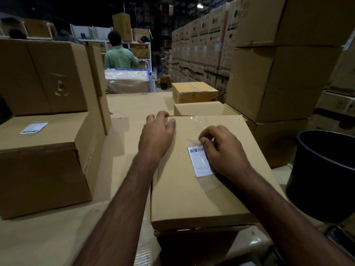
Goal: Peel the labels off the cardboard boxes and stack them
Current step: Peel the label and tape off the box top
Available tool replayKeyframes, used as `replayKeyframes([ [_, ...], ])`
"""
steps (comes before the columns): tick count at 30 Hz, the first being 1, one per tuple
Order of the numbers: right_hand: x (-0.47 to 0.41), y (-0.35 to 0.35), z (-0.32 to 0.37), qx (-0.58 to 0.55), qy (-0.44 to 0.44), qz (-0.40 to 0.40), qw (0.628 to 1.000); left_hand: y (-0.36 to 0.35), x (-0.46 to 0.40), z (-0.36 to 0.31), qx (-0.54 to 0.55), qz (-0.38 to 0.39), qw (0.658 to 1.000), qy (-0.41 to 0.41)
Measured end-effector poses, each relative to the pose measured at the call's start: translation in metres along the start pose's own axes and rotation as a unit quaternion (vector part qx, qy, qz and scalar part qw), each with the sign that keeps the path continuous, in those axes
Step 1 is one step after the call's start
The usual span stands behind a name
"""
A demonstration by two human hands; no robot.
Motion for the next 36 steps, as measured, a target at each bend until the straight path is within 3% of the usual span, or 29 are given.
replayKeyframes([
  [7, 0.004, 0.001, 0.002, 0.035, -0.003, 0.0, 0.999, 0.004, 0.007, -0.002, 0.01, -0.009, 1.0, -0.01],
  [23, 0.032, 0.018, 0.009, -0.047, 0.043, -0.01, 0.998, 0.007, 0.008, -0.002, -0.01, -0.016, 1.0, -0.001],
  [31, 0.037, 0.011, 0.012, -0.051, 0.037, 0.036, 0.997, 0.008, 0.008, -0.002, -0.01, -0.014, 1.0, -0.003],
  [36, 0.04, 0.012, 0.016, -0.109, 0.036, 0.044, 0.992, 0.007, 0.008, -0.003, -0.01, -0.016, 1.0, -0.001],
])
Point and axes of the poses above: each hand's wrist, its own x-axis away from the middle knuckle, its own y-axis out of the back of the hand, z = x × y, the point moved 10 cm from there along -x, towards the middle knuckle
